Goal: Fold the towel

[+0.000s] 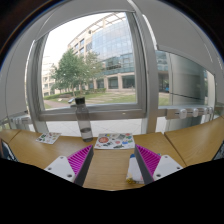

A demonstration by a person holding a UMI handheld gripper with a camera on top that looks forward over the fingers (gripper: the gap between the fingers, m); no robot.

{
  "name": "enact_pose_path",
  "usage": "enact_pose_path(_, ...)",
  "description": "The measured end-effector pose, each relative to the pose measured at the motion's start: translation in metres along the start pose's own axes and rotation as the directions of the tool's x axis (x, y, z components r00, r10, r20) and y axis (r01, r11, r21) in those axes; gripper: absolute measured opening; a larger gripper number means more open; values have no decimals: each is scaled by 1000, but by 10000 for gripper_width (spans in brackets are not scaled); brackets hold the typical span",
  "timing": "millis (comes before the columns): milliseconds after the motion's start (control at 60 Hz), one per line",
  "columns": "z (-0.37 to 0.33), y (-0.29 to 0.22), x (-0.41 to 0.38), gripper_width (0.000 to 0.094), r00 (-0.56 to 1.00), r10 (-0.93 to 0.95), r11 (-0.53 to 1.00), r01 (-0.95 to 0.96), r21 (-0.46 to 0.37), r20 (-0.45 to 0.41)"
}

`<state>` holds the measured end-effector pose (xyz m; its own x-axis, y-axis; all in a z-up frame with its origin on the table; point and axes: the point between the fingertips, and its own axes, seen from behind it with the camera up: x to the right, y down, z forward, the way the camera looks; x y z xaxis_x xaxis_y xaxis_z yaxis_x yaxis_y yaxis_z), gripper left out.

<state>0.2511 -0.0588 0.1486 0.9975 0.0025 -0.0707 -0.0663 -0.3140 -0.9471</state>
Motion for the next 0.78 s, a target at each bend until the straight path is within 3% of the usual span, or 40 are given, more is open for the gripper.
enact_pose_path(317,-47,53,-117,858,998,-38,998,41,-50,51)
enact_pose_path(783,-76,65,-154,857,998,-61,997,62,-49,34)
